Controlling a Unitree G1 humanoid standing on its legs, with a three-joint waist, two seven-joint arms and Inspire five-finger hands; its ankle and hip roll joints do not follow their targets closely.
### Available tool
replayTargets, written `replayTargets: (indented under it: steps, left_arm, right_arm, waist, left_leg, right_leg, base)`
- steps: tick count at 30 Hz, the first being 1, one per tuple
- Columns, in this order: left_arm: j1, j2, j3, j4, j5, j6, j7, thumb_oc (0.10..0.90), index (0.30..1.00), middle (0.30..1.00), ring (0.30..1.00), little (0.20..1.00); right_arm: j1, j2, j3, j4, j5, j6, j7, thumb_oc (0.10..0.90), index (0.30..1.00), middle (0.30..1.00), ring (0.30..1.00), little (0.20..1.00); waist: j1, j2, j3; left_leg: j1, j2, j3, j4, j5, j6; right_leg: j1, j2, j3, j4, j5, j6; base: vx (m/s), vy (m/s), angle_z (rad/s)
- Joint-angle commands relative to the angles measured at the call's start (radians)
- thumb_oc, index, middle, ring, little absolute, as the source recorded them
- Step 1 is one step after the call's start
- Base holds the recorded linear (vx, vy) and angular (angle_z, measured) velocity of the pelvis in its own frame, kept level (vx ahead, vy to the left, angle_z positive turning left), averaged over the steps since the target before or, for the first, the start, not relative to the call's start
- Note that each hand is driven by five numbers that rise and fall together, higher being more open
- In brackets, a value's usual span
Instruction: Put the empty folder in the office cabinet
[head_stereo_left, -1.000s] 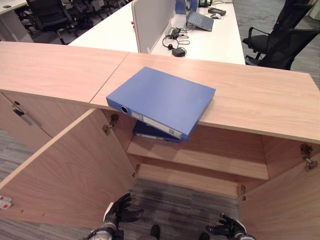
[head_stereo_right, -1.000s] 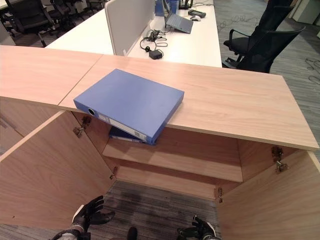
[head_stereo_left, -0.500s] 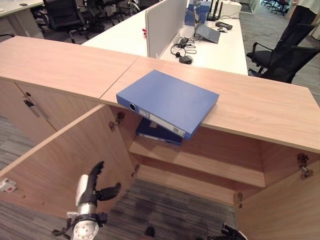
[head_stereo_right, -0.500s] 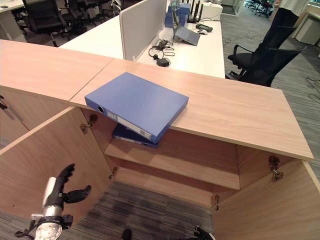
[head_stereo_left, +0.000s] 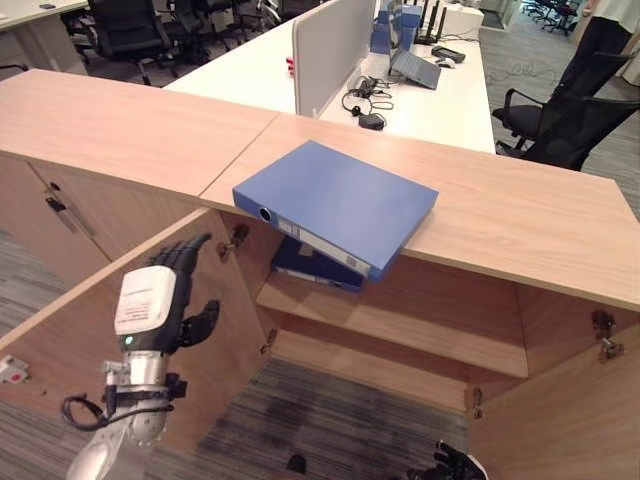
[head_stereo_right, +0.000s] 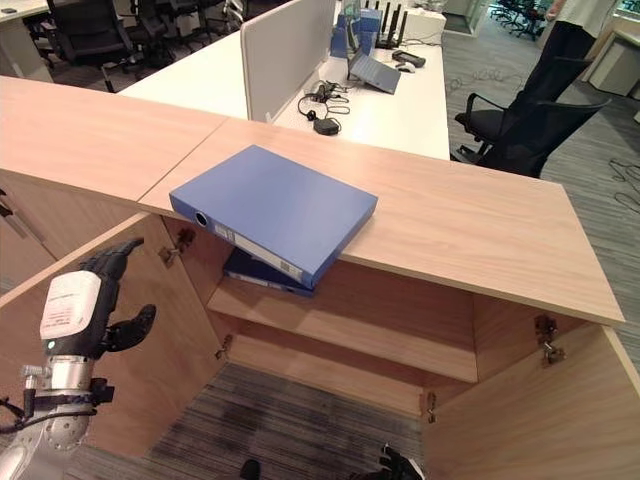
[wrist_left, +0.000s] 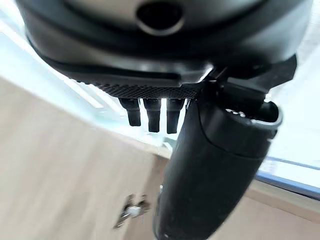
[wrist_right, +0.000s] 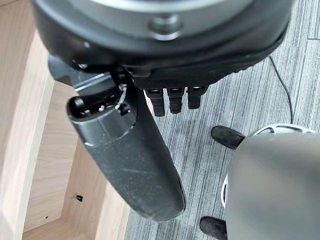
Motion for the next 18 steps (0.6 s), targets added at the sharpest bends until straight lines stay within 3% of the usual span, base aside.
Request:
replayTargets:
  steps: [1, 8, 18]
  left_arm:
    - [-0.176, 0.087, 0.031, -0.104, 0.034, -0.063, 0.026, 0.8, 0.9, 0.9, 0.9, 0.9]
    - [-0.243, 0.169, 0.01, -0.139, 0.026, -0.083, -0.007, 0.8, 0.9, 0.9, 0.9, 0.9]
    - [-0.304, 0.203, -0.017, -0.147, 0.005, -0.092, -0.038, 0.8, 0.9, 0.9, 0.9, 0.9]
  right_arm:
    - [-0.085, -0.074, 0.029, -0.069, 0.007, -0.05, 0.006, 0.8, 0.9, 0.9, 0.9, 0.9]
    - [-0.076, -0.087, 0.033, -0.069, -0.012, -0.049, 0.011, 0.8, 0.9, 0.9, 0.9, 0.9]
    - [-0.068, -0.089, 0.021, -0.051, -0.015, -0.045, 0.01, 0.8, 0.9, 0.9, 0.9, 0.9]
  waist:
    - [-0.023, 0.044, 0.02]
    - [-0.059, 0.068, 0.01]
    - [-0.091, 0.082, -0.001]
  left_leg:
    - [0.058, 0.004, -0.012, -0.003, -0.121, -0.013]
    - [0.056, 0.003, -0.002, -0.003, -0.119, -0.013]
    - [0.061, 0.005, 0.014, -0.003, -0.124, -0.014]
  right_leg:
    - [0.091, -0.001, -0.029, 0.008, -0.128, 0.077]
    - [0.082, 0.001, -0.02, 0.008, -0.129, 0.078]
    - [0.077, 0.003, -0.004, 0.008, -0.132, 0.079]
  base:
    - [0.0, 0.0, 0.0]
    - [0.0, 0.0, 0.0]
    - [0.02, -0.002, -0.07]
